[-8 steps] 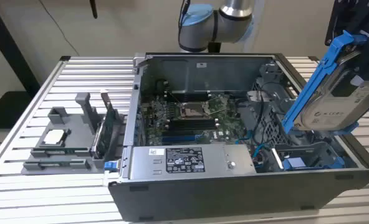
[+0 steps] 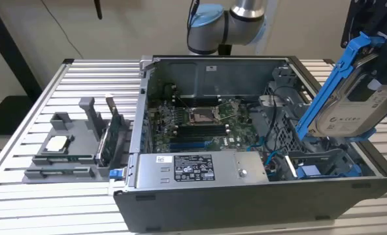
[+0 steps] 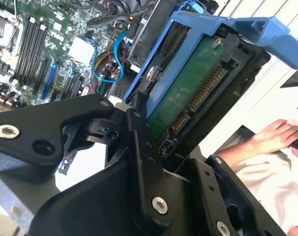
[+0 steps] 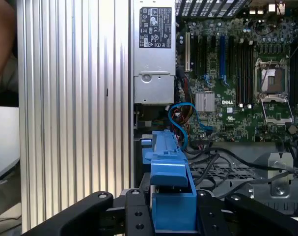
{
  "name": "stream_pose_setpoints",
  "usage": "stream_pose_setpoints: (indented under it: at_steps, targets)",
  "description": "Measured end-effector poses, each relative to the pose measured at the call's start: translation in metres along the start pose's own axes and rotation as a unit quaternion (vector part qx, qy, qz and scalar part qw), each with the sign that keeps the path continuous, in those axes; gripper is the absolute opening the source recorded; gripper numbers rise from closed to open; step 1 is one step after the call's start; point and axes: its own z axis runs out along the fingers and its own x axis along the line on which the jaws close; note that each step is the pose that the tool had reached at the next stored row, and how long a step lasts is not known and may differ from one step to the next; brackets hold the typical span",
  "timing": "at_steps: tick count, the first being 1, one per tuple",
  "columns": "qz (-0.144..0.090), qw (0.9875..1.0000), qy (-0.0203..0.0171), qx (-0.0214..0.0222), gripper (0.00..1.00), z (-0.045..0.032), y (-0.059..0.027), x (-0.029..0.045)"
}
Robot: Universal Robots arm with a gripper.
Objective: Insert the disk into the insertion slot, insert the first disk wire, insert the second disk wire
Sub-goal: 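Insert the disk into the insertion slot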
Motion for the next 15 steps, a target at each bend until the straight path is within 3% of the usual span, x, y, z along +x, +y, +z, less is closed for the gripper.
stream_pose_setpoints:
  at_steps: [6, 15]
  targets:
    - [0.0, 1.0, 0.0, 0.0, 0.33, 0.0007, 0.0, 0.0]
    - [0.0, 1.0, 0.0001, 0.0, 0.33, 0.0161, -0.003, -0.0001]
